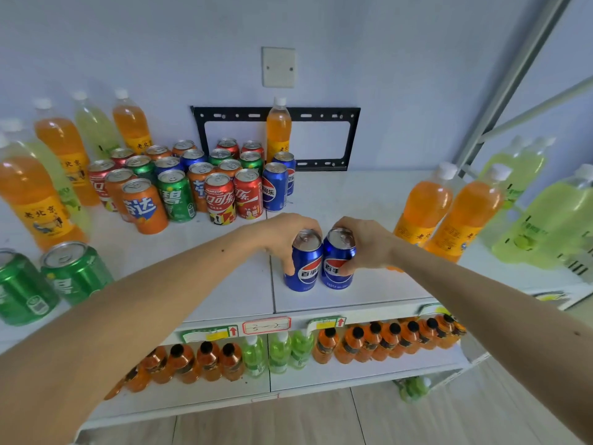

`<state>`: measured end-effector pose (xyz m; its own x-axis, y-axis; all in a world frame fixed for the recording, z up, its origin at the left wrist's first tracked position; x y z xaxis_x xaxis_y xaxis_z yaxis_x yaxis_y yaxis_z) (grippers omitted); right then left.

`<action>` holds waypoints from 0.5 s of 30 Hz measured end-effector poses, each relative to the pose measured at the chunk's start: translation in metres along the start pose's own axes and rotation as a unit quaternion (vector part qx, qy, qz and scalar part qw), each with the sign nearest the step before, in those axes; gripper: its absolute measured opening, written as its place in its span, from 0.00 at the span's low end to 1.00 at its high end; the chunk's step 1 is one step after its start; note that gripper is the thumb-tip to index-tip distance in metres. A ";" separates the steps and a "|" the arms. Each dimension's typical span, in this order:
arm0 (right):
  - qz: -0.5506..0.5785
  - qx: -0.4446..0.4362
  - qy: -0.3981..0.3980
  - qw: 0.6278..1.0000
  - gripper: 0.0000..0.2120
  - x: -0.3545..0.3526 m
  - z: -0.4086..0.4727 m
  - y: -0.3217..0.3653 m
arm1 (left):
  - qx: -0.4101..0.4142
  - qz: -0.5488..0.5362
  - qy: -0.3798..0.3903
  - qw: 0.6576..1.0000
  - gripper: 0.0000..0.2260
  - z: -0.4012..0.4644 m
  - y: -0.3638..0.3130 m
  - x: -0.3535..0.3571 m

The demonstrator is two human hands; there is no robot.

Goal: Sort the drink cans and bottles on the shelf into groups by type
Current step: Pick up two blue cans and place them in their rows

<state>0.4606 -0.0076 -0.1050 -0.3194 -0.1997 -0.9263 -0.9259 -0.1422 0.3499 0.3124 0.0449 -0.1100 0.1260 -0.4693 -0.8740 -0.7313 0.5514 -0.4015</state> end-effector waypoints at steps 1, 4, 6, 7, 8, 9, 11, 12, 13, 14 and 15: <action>0.002 -0.003 0.000 1.000 0.36 0.000 0.000 0.000 | -0.003 -0.003 0.006 1.000 0.36 0.001 -0.001 0.001; 0.005 -0.009 0.005 1.000 0.36 0.001 -0.001 0.000 | -0.009 -0.003 0.023 1.000 0.39 0.003 -0.004 0.004; -0.003 -0.012 0.009 1.000 0.37 0.001 -0.001 0.002 | -0.014 0.005 0.022 1.000 0.41 0.002 -0.005 0.007; -0.009 -0.013 0.011 1.000 0.38 0.001 -0.001 0.002 | -0.018 0.004 0.018 1.000 0.42 0.002 -0.005 0.007; -0.014 -0.011 0.015 1.000 0.38 0.001 -0.001 0.003 | -0.022 -0.002 0.014 1.000 0.43 0.001 -0.004 0.008; -0.017 -0.008 0.020 1.000 0.39 0.001 -0.001 0.003 | -0.025 -0.008 0.010 1.000 0.44 0.000 -0.003 0.008; -0.021 -0.002 0.038 0.999 0.41 0.001 -0.001 0.005 | -0.033 -0.015 0.008 0.999 0.46 -0.003 0.002 0.007; -0.021 0.002 0.050 0.999 0.42 0.001 -0.001 0.007 | -0.037 -0.012 0.011 0.999 0.47 -0.005 0.004 0.004; -0.020 0.007 0.058 0.998 0.43 -0.001 -0.001 0.010 | -0.041 -0.007 0.014 0.999 0.47 -0.008 0.007 0.001; -0.019 0.011 0.061 0.998 0.43 -0.005 0.000 0.013 | -0.046 0.001 0.017 0.999 0.47 -0.011 0.011 -0.002; -0.016 0.013 0.060 0.998 0.44 -0.011 0.001 0.016 | -0.051 0.011 0.016 0.999 0.47 -0.015 0.015 -0.007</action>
<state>0.4486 -0.0071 -0.0894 -0.2641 -0.3108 -0.9130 -0.9406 -0.1263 0.3151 0.2901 0.0458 -0.1062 0.0880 -0.4807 -0.8724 -0.7978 0.4904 -0.3507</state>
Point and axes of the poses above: each hand's wrist, its own z-axis towards the middle knuckle, its own x-axis out of the palm, y = z × x, the point moved 5 cm from there along z, towards the middle knuckle, and after that the axes turned 7 degrees about -x, right-handed, at the moved point
